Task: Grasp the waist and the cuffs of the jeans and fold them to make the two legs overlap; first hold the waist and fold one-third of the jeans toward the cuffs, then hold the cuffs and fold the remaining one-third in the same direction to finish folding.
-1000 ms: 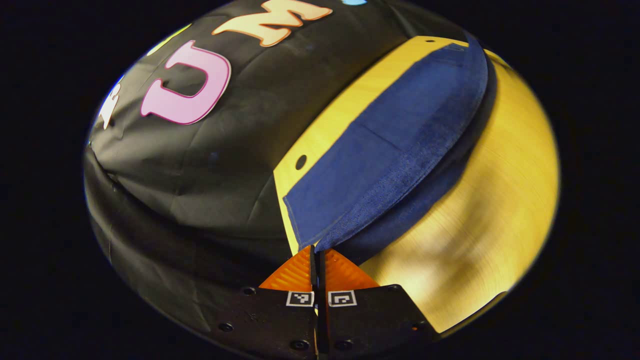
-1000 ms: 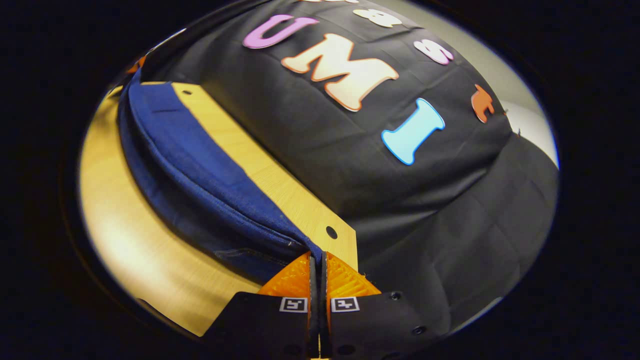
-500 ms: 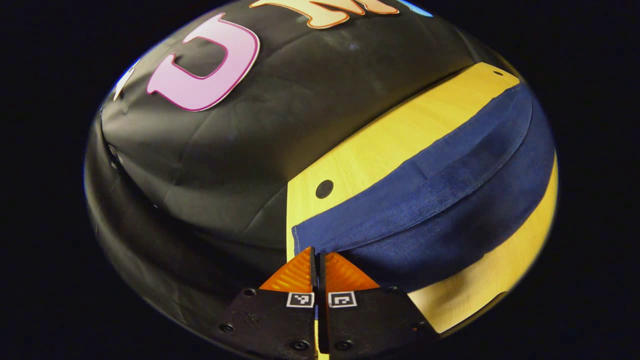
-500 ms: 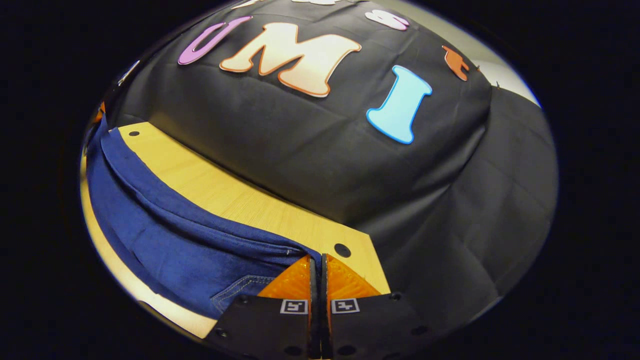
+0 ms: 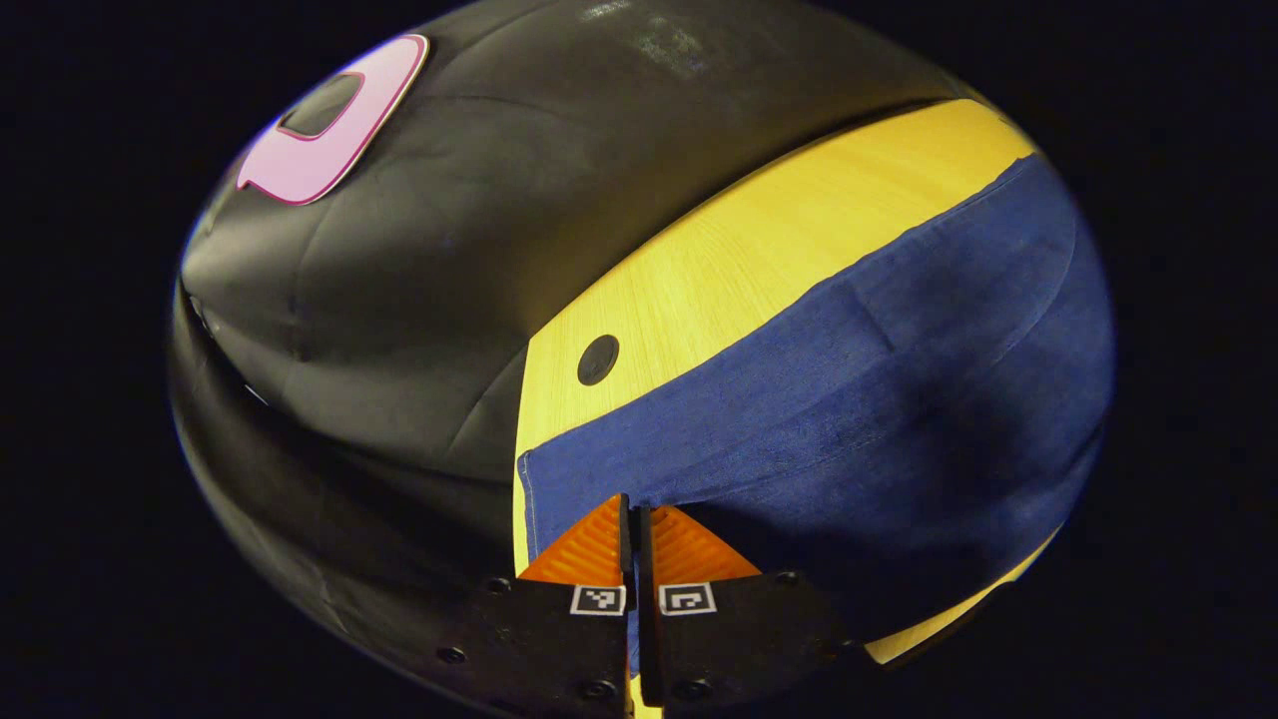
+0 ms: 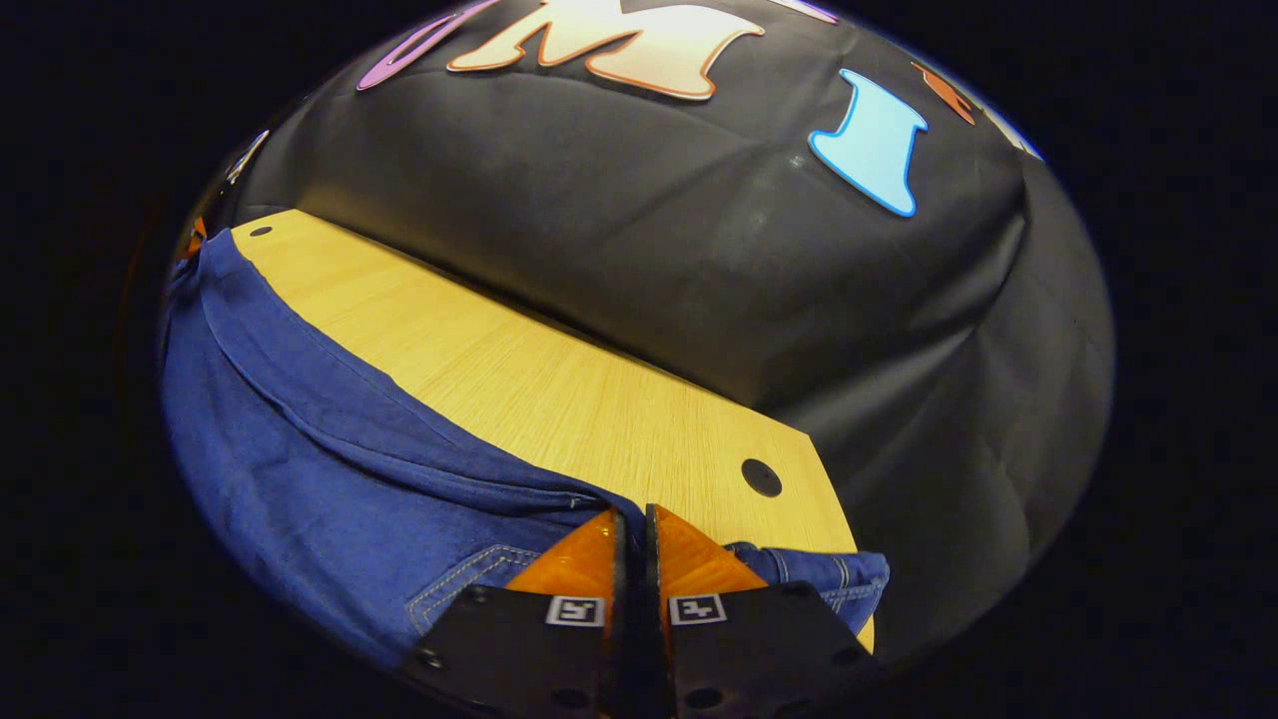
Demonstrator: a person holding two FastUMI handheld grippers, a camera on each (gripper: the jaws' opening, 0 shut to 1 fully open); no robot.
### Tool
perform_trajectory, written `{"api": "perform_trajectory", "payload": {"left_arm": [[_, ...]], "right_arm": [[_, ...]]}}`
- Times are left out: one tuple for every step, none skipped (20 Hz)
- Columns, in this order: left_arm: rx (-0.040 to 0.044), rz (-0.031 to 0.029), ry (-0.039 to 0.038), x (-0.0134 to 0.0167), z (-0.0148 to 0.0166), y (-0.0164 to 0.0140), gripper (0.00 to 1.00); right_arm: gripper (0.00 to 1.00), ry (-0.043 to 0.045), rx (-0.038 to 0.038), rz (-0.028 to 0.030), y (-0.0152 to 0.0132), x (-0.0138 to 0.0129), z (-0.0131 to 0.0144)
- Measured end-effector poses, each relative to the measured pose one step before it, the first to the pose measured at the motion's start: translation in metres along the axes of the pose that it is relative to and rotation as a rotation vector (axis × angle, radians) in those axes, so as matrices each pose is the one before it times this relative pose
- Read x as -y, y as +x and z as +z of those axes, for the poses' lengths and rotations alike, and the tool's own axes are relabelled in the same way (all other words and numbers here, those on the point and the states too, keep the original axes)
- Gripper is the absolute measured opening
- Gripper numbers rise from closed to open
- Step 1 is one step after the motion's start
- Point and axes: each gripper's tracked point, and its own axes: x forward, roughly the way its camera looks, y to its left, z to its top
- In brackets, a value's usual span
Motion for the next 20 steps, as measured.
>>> {"api": "perform_trajectory", "payload": {"left_arm": [[0.01219, -0.03245, -0.03378, 0.00688, 0.00293, -0.00636, 0.0], [0.02369, -0.02792, -0.0391, 0.00712, 0.00526, -0.00344, 0.33], [0.03209, -0.00603, -0.02835, 0.00155, 0.00734, -0.01483, 0.67], [0.05087, 0.00083, -0.03584, 0.0004, 0.01403, -0.01484, 1.0], [0.06034, 0.00827, -0.03582, -0.00257, 0.01138, 0.00346, 0.93], [0.05481, -0.00314, -0.03585, 0.00186, 0.01505, -0.00715, 0.95], [0.0521, -0.00902, -0.03095, 0.00353, 0.01281, -0.0075, 0.94], [0.04585, -0.0191, -0.02459, 0.00482, 0.01319, -0.00764, 0.94], [0.04869, -0.02012, -0.02708, 0.00691, 0.01645, -0.0106, 0.94], [0.0303, -0.01869, -0.02259, 0.00972, 0.01286, -0.00876, 0.94], [0.03005, -0.02268, -0.02213, 0.00703, 0.01353, -0.00921, 0.94], [0.02715, -0.01706, -0.02496, 0.00705, 0.01117, -0.00986, 0.94], [0.01957, -0.01333, -0.01968, 0.00628, 0.00556, -0.01, 0.94], [0.01662, -0.01071, -0.0265, 0.00406, 0.0087, -0.0058, 0.94], [0.01529, -0.01969, -0.02554, 0.00593, 0.00482, -0.00266, 0.94], [0.01103, -0.01342, -0.02465, 0.00784, 0.00524, -0.00304, 0.94], [0.00304, -0.01706, -0.02209, 0.01011, 0.00046, -0.00411, 0.94], [0.00536, -0.00677, -0.0166, 0.00648, 0.00212, -0.00366, 0.94], [0.0017, -0.00243, -0.01019, 0.00502, 0.00022, -0.00293, 0.94], [-0.00159, -0.00134, -0.00946, 0.00242, 0.00017, -0.00074, 0.94]], "right_arm": [[0.39, 0.0226, -0.00196, 0.00256, -0.00396, 0.0069, 0.00372], [0.69, 0.03903, -0.00118, 0.01346, 0.011, 0.00417, 0.00068], [1.0, 0.04338, 0.00309, 0.01147, -0.01799, 0.00506, 0.00565], [0.99, 0.03445, 0.00793, -0.01746, -0.00792, 0.01093, 0.00459], [0.99, 0.03287, 0.0182, -0.02392, -0.00912, 0.01091, 0.00681], [1.0, 0.04108, 0.01612, -0.01831, -0.00963, 0.01214, 0.00534], [0.99, 0.04744, 0.0127, -0.01528, -0.0087, 0.01034, 0.00457], [0.99, 0.05128, 0.00317, -0.01827, -0.00894, 0.01218, 0.00031], [1.0, 0.036, -0.00379, -0.02082, -0.00607, 0.01139, -0.00132], [0.99, 0.03642, -0.01012, -0.02567, -0.00534, 0.01287, -0.00483], [1.0, 0.0361, -0.02283, -0.02185, -0.00349, 0.01174, -0.00856], [0.99, 0.03573, -0.03039, -0.01972, -0.0015, 0.01109, -0.012], [0.99, 0.04045, -0.02906, -0.01641, -0.00142, 0.01133, -0.00998], [0.99, 0.0421, -0.02467, -0.01584, 0.00023, 0.01027, -0.00926], [0.99, 0.03823, -0.02253, -0.01636, 0.00381, 0.00926, -0.00912], [1.0, 0.03362, -0.02862, -0.01488, 0.00414, 0.00978, -0.01162], [1.0, 0.03086, -0.02885, -0.01621, 0.00418, 0.00806, -0.01027], [1.0, 0.03202, -0.03197, -0.01091, 0.00438, 0.00833, -0.01091], [1.0, 0.03207, -0.02739, -0.0072, 0.00575, 0.00608, -0.00904], [0.99, 0.03493, -0.02813, -0.00321, 0.00245, 0.00325, -0.00717]]}}
